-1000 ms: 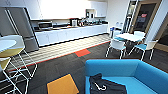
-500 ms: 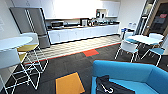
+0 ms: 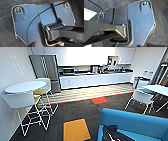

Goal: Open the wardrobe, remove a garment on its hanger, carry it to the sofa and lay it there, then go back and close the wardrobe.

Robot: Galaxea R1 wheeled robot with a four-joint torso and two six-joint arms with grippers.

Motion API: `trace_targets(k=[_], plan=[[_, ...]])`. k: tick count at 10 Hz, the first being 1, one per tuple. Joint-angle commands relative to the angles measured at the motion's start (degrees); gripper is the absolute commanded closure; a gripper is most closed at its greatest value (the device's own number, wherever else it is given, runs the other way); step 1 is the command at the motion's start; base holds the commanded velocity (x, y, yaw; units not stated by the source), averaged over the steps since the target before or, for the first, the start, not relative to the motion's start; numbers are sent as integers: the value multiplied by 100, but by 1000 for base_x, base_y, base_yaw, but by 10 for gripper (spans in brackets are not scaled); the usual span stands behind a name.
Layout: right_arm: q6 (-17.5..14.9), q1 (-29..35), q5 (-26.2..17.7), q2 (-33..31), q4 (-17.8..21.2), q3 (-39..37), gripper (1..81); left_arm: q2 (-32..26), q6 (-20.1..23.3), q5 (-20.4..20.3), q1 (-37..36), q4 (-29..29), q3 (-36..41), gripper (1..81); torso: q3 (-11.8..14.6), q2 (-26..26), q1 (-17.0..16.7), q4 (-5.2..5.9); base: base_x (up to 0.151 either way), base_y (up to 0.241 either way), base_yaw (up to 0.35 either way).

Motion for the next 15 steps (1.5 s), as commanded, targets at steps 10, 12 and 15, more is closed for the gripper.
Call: trace_targets(k=[10,12,15], plan=[[-9,116,-286,-6,-23,-16,10,25,57,295,-194,39,21,10,0,0,-1,0,0,0,278],[-9,124,-286,-6,-23,-16,10,25,66,295,-193,39,21,10,0,0,-1,0,0,0,282],[-9,150,-286,-6,-23,-16,10,34,75,304,-193,39,21,10,0,0,-1,0,0,0,283]])
